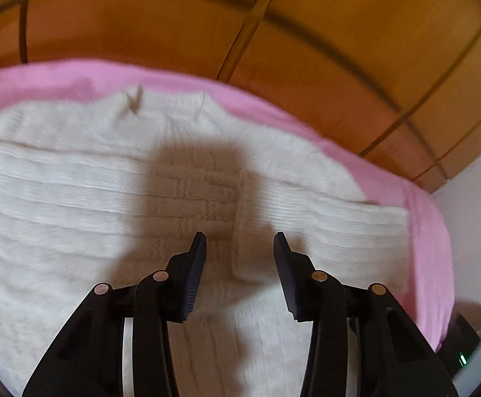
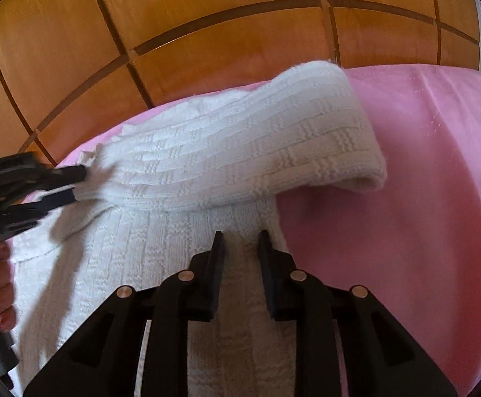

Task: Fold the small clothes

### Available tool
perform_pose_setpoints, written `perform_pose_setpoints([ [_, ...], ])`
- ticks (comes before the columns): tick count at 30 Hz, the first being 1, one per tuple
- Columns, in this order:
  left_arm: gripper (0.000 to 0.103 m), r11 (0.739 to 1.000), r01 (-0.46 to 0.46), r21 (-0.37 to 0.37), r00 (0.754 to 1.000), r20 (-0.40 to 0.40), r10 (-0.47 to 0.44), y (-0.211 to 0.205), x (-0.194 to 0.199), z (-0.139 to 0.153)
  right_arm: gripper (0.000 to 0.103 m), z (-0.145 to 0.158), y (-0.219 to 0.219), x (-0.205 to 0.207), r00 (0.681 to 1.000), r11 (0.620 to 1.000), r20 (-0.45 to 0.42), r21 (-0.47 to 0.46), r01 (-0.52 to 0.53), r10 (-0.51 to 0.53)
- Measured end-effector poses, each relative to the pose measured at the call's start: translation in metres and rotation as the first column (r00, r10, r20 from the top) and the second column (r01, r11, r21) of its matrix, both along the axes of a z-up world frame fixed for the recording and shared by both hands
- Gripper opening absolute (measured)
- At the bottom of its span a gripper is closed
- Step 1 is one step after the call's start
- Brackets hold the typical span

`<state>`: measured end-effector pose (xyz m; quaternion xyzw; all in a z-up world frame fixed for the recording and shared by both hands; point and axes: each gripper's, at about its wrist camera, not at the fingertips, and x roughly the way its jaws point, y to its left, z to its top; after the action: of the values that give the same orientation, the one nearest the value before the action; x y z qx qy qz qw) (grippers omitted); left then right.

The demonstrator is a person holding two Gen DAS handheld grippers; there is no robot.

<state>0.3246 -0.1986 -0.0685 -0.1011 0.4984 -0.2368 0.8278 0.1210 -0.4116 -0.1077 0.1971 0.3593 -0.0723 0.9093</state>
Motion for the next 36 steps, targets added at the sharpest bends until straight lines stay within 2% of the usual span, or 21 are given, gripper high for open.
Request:
perform_pose_setpoints([
  [3, 0.042, 0.999, 0.007, 0.034, 1.000, 0.030, -0.008, -0.011, 0.005, -0.004, 0.020, 0.000, 0.000, 0.000, 1.000, 1.000, 0.005, 0.012, -0.001, 0.001],
  [4, 0.037, 0.999, 0.016, 0.041, 0.999, 0.040, -0.018, -0.011, 0.003, -0.002, 0.020, 0.000, 0.001, 0.001, 1.000, 1.000, 0.007, 0.018, 0.000, 0.000],
  [5, 0.016, 0.998, 0.037, 0.041, 0.998, 0.041, -0.039, -0.013, 0.003, 0.001, 0.021, -0.001, 0.000, 0.001, 1.000, 1.000, 0.007, 0.020, 0.000, -0.001],
  [7, 0.005, 0.998, 0.045, 0.052, 0.997, 0.064, -0.048, -0.014, 0.002, 0.009, 0.021, -0.001, 0.001, 0.001, 1.000, 1.000, 0.007, 0.018, 0.000, 0.000],
  [13, 0.003, 0.999, 0.036, 0.007, 0.979, 0.198, -0.036, 0.012, -0.004, 0.054, 0.023, 0.000, 0.003, 0.001, 1.000, 1.000, 0.003, 0.003, -0.001, 0.001],
  [16, 0.003, 1.000, 0.004, 0.017, 0.966, 0.260, -0.008, 0.034, -0.008, 0.069, 0.023, 0.000, 0.004, 0.002, 1.000, 1.000, 0.001, -0.002, 0.000, 0.000],
  [19, 0.003, 0.998, -0.053, 0.042, 0.956, 0.291, 0.038, 0.065, -0.009, 0.070, 0.023, 0.000, 0.005, 0.002, 1.000, 1.000, 0.001, -0.002, 0.000, 0.000],
  [24, 0.003, 0.976, -0.196, 0.093, 0.946, 0.278, 0.164, 0.122, -0.014, 0.040, 0.023, 0.000, 0.005, 0.002, 1.000, 1.000, 0.001, -0.001, 0.001, -0.001],
  [26, 0.003, 0.961, -0.253, 0.109, 0.947, 0.233, 0.223, 0.147, -0.019, 0.015, 0.023, 0.000, 0.005, 0.002, 1.000, 1.000, 0.002, -0.001, 0.001, -0.001],
  [29, 0.003, 0.956, -0.281, 0.084, 0.947, 0.187, 0.262, 0.165, -0.027, -0.013, 0.024, 0.001, 0.005, 0.002, 1.000, 1.000, 0.005, 0.005, 0.000, 0.000],
  [31, 0.003, 0.955, -0.295, 0.012, 0.938, 0.192, 0.287, 0.175, -0.035, -0.018, 0.030, 0.001, 0.004, 0.001, 1.000, 1.000, 0.016, 0.017, -0.006, 0.005],
  [33, 0.004, 0.955, -0.295, -0.015, 0.939, 0.182, 0.293, 0.181, -0.035, -0.020, 0.040, 0.003, 0.004, -0.002, 0.999, 0.999, 0.045, 0.033, -0.013, 0.011],
  [36, 0.005, 0.953, -0.297, -0.061, 0.939, 0.165, 0.303, 0.189, -0.036, -0.023, 0.064, 0.012, 0.004, -0.006, 0.998, 1.000, 0.051, 0.003, 0.027, -0.027],
])
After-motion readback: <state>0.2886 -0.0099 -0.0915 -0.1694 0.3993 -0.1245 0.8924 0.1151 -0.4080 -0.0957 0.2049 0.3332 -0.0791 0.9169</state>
